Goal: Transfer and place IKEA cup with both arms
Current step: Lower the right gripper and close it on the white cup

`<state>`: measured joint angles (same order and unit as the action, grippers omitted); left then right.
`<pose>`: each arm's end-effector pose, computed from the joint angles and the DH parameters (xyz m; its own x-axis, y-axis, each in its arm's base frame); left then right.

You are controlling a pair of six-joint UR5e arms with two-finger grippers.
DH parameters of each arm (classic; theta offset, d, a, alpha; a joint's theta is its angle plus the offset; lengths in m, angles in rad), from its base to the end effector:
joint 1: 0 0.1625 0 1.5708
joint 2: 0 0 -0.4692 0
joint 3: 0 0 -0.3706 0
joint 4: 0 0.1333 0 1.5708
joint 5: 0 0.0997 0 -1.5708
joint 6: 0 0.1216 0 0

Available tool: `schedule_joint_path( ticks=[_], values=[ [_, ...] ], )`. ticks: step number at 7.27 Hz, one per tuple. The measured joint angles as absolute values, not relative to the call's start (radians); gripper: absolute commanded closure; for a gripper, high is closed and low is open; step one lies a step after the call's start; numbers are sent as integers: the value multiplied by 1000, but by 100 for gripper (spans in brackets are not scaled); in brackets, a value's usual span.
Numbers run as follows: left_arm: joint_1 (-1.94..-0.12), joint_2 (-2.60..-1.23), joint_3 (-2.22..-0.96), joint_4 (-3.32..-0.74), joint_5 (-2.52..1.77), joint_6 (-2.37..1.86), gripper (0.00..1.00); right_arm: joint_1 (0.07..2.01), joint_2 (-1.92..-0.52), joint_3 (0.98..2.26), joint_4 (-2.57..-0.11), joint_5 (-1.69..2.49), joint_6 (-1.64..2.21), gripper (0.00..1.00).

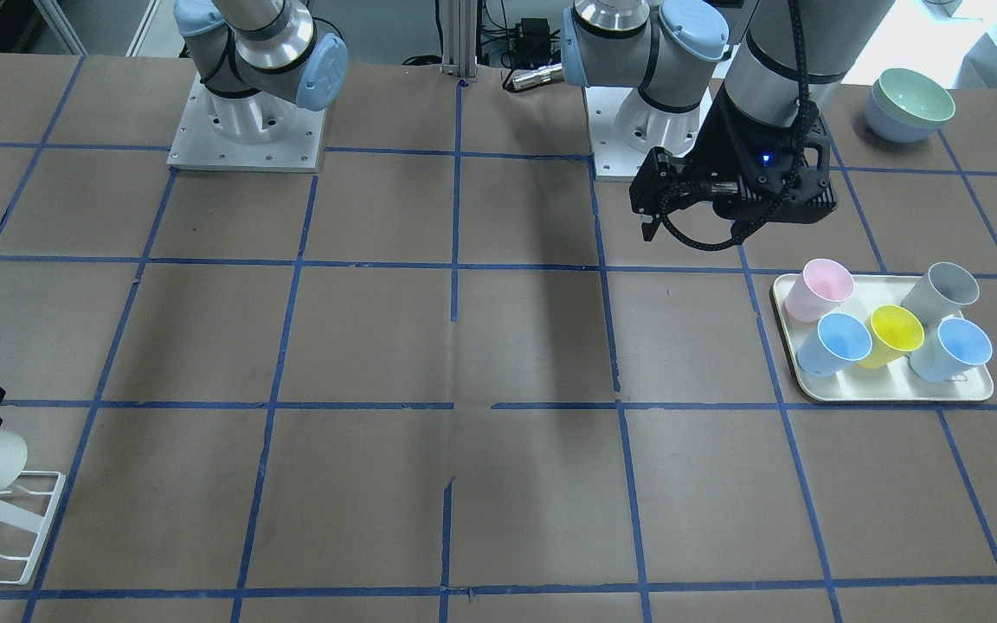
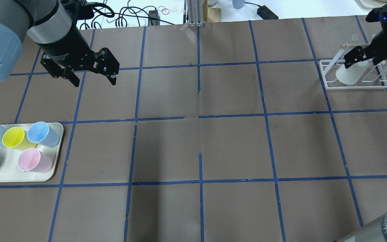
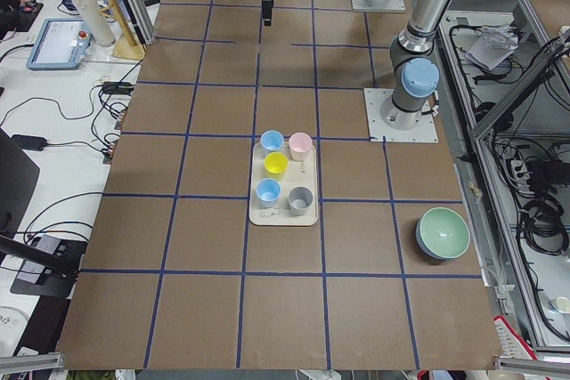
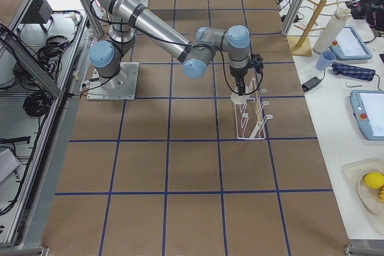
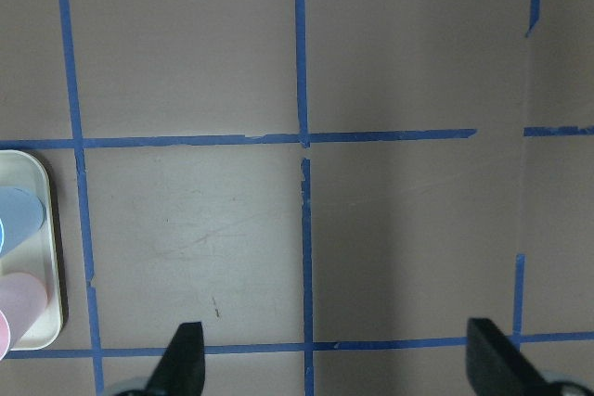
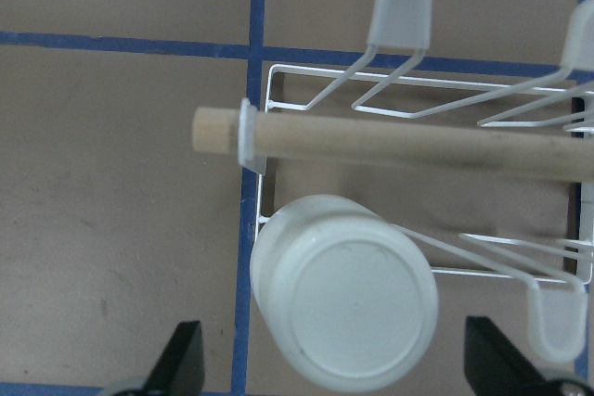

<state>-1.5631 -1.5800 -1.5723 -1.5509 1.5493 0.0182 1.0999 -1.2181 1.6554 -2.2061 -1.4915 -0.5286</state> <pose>-0.1322 -0.4767 0.5071 -0.9997 0.0107 0.0213 0.0105 0.9999 -0.0096 -0.1536 -0.6168 0.3466 -0.9976 -0.0621 0.0321 -0.0675 0.9756 -0.2090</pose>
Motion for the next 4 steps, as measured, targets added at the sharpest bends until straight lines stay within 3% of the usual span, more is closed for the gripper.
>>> schedule_joint_path(
  ticks=[4],
  values=[
    [-1563,-1580,-1572,-1550,1549,18,0,1100,-1195,1650,-2212,-1489,-528,2]
  ],
)
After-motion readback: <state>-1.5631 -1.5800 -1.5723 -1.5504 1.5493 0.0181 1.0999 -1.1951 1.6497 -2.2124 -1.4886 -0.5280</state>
